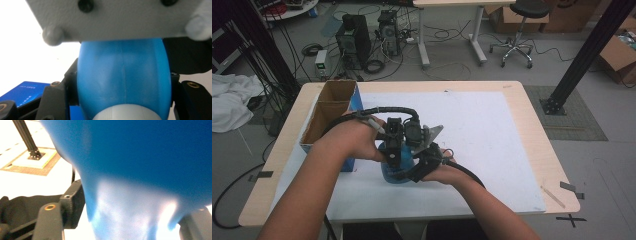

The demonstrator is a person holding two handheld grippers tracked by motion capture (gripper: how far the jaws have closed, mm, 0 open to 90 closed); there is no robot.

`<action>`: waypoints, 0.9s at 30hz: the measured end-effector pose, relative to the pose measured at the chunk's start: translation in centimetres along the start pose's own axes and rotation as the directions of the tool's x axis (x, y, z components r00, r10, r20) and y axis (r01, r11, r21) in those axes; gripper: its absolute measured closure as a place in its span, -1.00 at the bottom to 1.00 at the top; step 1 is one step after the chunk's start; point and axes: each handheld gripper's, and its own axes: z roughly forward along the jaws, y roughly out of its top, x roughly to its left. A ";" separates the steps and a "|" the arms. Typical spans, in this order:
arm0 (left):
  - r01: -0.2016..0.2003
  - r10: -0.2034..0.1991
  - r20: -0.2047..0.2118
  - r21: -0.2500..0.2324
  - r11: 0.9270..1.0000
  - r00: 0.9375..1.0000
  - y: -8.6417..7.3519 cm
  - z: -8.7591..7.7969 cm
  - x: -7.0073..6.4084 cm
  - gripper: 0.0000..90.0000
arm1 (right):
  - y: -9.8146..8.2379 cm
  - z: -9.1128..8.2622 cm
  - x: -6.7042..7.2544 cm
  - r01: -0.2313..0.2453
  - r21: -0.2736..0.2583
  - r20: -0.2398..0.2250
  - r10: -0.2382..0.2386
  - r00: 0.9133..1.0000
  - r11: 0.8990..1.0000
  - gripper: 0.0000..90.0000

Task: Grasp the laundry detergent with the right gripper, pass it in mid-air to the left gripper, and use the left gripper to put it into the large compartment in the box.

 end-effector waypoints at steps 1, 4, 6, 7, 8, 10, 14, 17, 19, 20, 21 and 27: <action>0.008 -0.008 0.002 -0.003 1.000 1.000 0.0 0.0 0.0 -0.13 | 0.0 -0.1 0.0 0.001 0.001 0.005 -0.001 1.000 1.000 -0.31; 0.005 -0.005 0.000 0.005 1.000 1.000 -0.1 -0.2 0.2 -0.13 | -0.1 -0.5 -0.2 -0.009 -0.002 0.010 0.009 1.000 1.000 -0.38; 0.007 -0.007 0.006 0.009 1.000 1.000 -0.2 -0.3 0.3 -0.13 | -0.1 -0.8 -0.2 -0.013 0.005 0.013 0.013 1.000 1.000 -0.43; 0.005 -0.006 0.007 0.017 1.000 1.000 -0.2 -0.4 0.4 -0.13 | -0.1 -0.9 -0.1 -0.019 0.012 0.012 0.019 1.000 1.000 -0.47; 0.010 -0.010 0.009 0.012 1.000 1.000 -0.3 -0.4 0.4 -0.13 | -0.1 -1.1 -0.1 -0.033 0.026 0.004 0.033 0.999 0.999 -0.50; 0.015 -0.015 0.010 0.015 1.000 1.000 -0.5 -0.5 0.6 -0.13 | 0.0 -1.6 -0.1 -0.022 0.037 0.019 0.022 1.000 0.999 -0.56; 0.029 -0.029 0.010 0.013 1.000 1.000 -0.6 -0.5 0.9 -0.13 | 0.4 -2.7 -0.2 -0.005 0.060 0.028 0.003 1.000 0.998 -0.59; 0.031 -0.031 0.014 0.019 0.999 0.999 -0.6 -0.6 1.0 -0.13 | 1.1 -3.7 -0.4 0.006 0.085 0.041 -0.010 0.999 0.996 -0.68; 0.043 -0.043 -0.006 0.018 0.999 0.999 -0.6 -0.7 1.0 -0.13 | 1.4 -4.0 -0.5 0.010 0.102 0.047 -0.015 0.999 0.995 -0.72; 0.032 -0.033 0.016 0.021 0.999 0.999 -0.5 -0.7 1.1 -0.13 | 1.5 -4.2 -0.5 0.012 0.115 0.050 -0.018 0.999 0.993 -0.75; 0.047 -0.047 -0.002 0.020 0.999 0.999 -0.6 -0.9 1.0 -0.13 | 1.7 -4.4 -0.5 0.013 0.129 0.053 -0.020 0.998 0.992 -0.80; 0.086 -0.086 0.022 0.021 0.996 0.996 -1.0 -1.2 1.4 -0.14 | 2.4 -5.3 -0.5 -0.002 0.215 0.064 -0.012 0.998 0.977 -0.98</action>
